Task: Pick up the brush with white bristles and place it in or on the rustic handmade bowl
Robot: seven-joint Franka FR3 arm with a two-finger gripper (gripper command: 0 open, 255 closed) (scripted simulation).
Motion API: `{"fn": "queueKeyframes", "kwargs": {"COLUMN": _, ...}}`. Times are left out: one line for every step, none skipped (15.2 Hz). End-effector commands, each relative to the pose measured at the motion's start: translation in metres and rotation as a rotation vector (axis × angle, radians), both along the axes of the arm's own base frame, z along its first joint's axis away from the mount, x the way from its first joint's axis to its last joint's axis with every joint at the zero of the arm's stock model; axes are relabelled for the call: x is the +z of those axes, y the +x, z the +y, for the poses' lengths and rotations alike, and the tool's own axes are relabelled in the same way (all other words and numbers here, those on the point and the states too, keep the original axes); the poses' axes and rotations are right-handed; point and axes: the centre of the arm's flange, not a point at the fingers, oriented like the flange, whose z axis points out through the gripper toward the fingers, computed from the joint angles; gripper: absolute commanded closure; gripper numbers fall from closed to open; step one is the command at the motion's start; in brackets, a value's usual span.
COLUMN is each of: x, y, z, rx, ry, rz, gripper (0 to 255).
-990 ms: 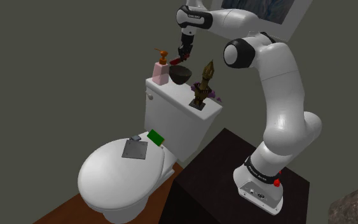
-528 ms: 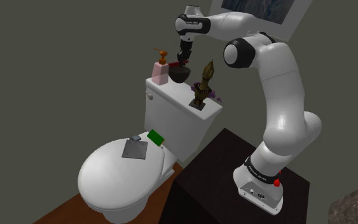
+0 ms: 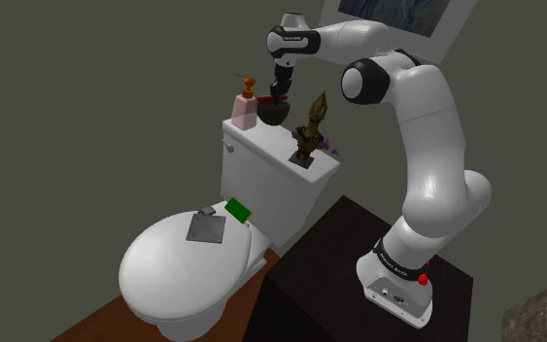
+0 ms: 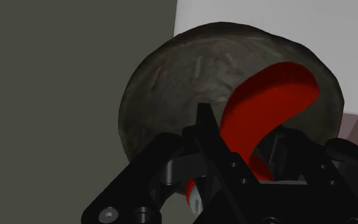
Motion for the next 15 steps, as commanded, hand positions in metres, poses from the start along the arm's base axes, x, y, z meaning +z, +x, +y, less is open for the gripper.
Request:
{"fn": "queueKeyframes", "kwargs": {"x": 0.0, "y": 0.0, "z": 0.0, "rx": 0.0, "ry": 0.0, "rz": 0.0, "gripper": 255}}
{"fn": "queueKeyframes", "kwargs": {"x": 0.0, "y": 0.0, "z": 0.0, "rx": 0.0, "ry": 0.0, "rz": 0.0, "gripper": 0}}
{"fn": "queueKeyframes", "kwargs": {"x": 0.0, "y": 0.0, "z": 0.0, "rx": 0.0, "ry": 0.0, "rz": 0.0, "gripper": 0}}
{"fn": "queueKeyframes", "kwargs": {"x": 0.0, "y": 0.0, "z": 0.0, "rx": 0.0, "ry": 0.0, "rz": 0.0, "gripper": 0}}
{"fn": "queueKeyframes", "kwargs": {"x": 0.0, "y": 0.0, "z": 0.0, "rx": 0.0, "ry": 0.0, "rz": 0.0, "gripper": 0}}
{"fn": "queueKeyframes", "kwargs": {"x": 0.0, "y": 0.0, "z": 0.0, "rx": 0.0, "ry": 0.0, "rz": 0.0, "gripper": 0}}
{"fn": "queueKeyframes", "kwargs": {"x": 0.0, "y": 0.0, "z": 0.0, "rx": 0.0, "ry": 0.0, "rz": 0.0, "gripper": 0}}
{"fn": "queueKeyframes", "kwargs": {"x": 0.013, "y": 0.0, "z": 0.001, "rx": 0.0, "ry": 0.0, "rz": 0.0, "gripper": 0}}
{"fn": "queueKeyframes", "kwargs": {"x": 0.026, "y": 0.0, "z": 0.002, "rx": 0.0, "ry": 0.0, "rz": 0.0, "gripper": 0}}
{"fn": "queueKeyframes", "kwargs": {"x": 0.039, "y": 0.0, "z": 0.003, "rx": 0.0, "ry": 0.0, "rz": 0.0, "gripper": 0}}
{"fn": "queueKeyframes", "kwargs": {"x": 0.05, "y": 0.0, "z": 0.003, "rx": 0.0, "ry": 0.0, "rz": 0.0, "gripper": 0}}
{"fn": "queueKeyframes", "kwargs": {"x": 0.05, "y": 0.0, "z": 0.003, "rx": 0.0, "ry": 0.0, "rz": 0.0, "gripper": 0}}
{"fn": "queueKeyframes", "kwargs": {"x": 0.05, "y": 0.0, "z": 0.004, "rx": 0.0, "ry": 0.0, "rz": 0.0, "gripper": 0}}
{"fn": "queueKeyframes", "kwargs": {"x": 0.05, "y": 0.0, "z": 0.003, "rx": 0.0, "ry": 0.0, "rz": 0.0, "gripper": 0}}
{"fn": "queueKeyframes", "kwargs": {"x": 0.05, "y": 0.0, "z": 0.003, "rx": 0.0, "ry": 0.0, "rz": 0.0, "gripper": 0}}
